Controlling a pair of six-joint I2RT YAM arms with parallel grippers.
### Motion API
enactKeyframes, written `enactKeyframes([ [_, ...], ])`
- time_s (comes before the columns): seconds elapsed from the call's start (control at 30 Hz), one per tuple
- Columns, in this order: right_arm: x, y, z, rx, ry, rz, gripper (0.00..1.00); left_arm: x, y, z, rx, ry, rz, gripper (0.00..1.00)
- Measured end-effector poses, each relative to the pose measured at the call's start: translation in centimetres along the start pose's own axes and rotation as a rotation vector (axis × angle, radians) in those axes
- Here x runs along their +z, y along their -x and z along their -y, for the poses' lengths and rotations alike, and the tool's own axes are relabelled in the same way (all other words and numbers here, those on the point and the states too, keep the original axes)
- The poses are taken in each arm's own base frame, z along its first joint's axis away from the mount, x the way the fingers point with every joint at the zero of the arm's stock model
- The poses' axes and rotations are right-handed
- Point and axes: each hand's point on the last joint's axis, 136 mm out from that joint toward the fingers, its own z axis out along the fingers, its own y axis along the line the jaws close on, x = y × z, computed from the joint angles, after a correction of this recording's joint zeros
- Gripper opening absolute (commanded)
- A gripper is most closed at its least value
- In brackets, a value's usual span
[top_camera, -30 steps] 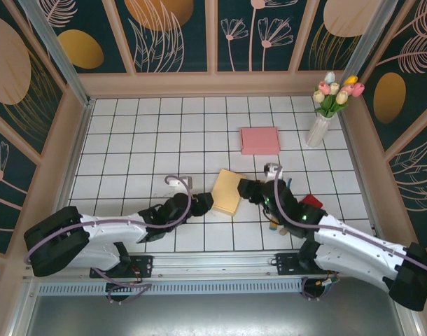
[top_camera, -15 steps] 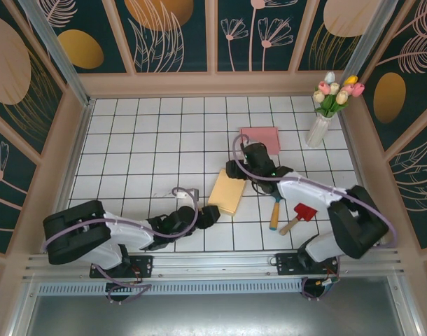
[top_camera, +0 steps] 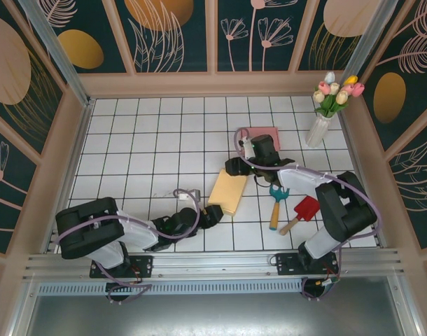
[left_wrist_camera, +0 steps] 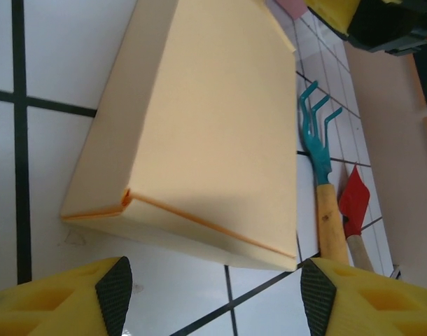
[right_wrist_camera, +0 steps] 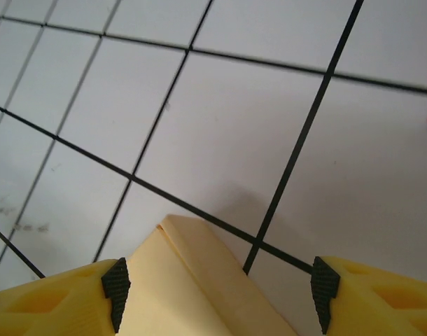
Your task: Fold the paper box
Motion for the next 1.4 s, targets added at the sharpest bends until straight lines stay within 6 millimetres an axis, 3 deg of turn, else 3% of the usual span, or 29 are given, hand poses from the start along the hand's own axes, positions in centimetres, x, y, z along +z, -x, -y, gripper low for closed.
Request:
enactKeyframes([
  [0.17,1.5,-2.1,0.4,0.008,0.021,-0.073,0.72,0.6,0.0,0.5,-0.004,-0.005,0.002,0.68],
  [0.4,1.5,-1.9,0.4,0.011,0.030,-0.065,0.70,1.6,0.6,0.8,0.000,0.031,0.018,0.69],
  [0.53,1.0,-1.8,0.8,0.036,0.016,-0.049,0.67,2.2,2.6,-0.1,-0.009,0.080,0.054,0.69],
  [0.73,0.2,-0.6,0.1,0.091,0.037,0.000,0.64,2.9,8.0,-2.0,-0.015,0.175,0.149,0.70],
  [1.07,0.0,3.8,-1.2,0.173,0.062,0.127,0.64,3.0,18.8,-1.0,0.034,0.233,0.307,0.70],
  [1.2,1.4,6.5,-1.2,0.190,0.062,0.166,0.64,3.6,22.5,-1.4,0.048,0.258,0.347,0.70],
  [1.4,5.0,8.3,-0.1,0.227,0.037,0.164,0.63,5.6,25.7,-4.1,0.041,0.316,0.330,0.70],
])
